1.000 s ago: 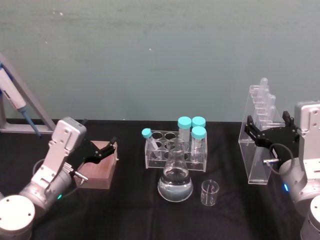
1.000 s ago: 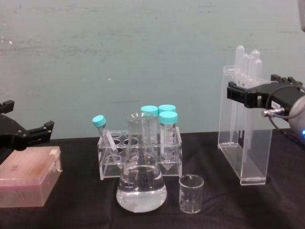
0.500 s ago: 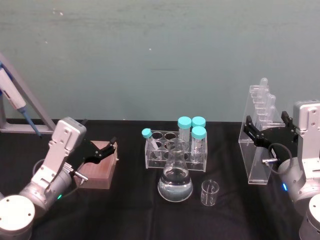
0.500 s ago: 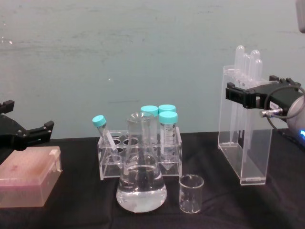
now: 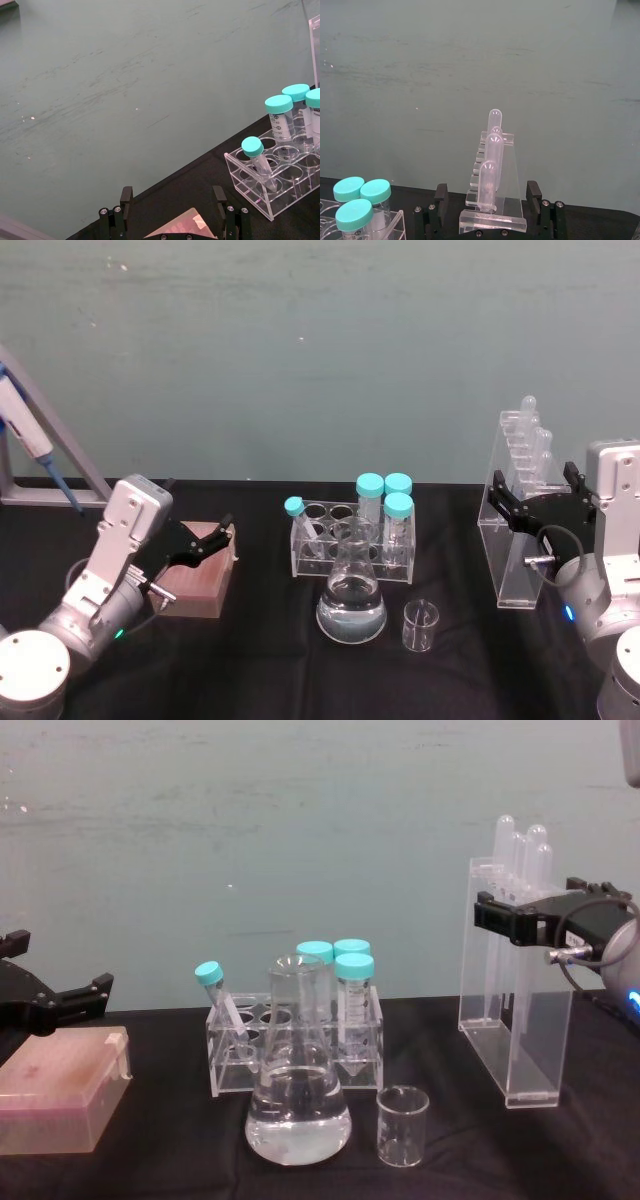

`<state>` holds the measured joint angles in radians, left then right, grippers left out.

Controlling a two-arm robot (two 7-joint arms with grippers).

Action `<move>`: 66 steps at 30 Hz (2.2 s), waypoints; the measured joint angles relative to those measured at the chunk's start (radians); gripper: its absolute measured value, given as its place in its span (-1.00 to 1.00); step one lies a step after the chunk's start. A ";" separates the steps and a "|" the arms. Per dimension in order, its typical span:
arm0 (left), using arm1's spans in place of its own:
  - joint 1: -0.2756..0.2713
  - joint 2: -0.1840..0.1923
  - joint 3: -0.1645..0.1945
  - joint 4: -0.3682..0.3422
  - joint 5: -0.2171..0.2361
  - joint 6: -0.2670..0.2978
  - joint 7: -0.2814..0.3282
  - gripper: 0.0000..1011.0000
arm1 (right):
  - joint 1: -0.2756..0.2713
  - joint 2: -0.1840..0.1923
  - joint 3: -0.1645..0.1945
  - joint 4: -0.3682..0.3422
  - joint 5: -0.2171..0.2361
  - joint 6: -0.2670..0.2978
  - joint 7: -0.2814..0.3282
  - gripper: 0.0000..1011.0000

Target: Place the experimental apparatus aside using one hand.

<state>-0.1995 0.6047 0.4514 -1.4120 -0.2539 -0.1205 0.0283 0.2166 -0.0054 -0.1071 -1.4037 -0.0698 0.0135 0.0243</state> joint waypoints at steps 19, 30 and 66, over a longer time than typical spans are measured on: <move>0.000 0.000 0.000 0.000 0.000 0.000 0.000 0.98 | 0.003 -0.017 0.005 0.006 -0.015 0.008 -0.013 0.98; 0.000 0.000 0.000 0.000 0.000 0.000 0.000 0.98 | 0.012 -0.021 0.007 0.015 -0.020 0.010 -0.014 0.98; 0.000 0.000 0.000 0.000 0.000 0.000 0.000 0.98 | 0.018 -0.026 0.014 0.024 -0.026 0.018 -0.020 0.98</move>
<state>-0.1995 0.6047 0.4514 -1.4120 -0.2538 -0.1205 0.0283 0.2342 -0.0310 -0.0935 -1.3802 -0.0955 0.0312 0.0041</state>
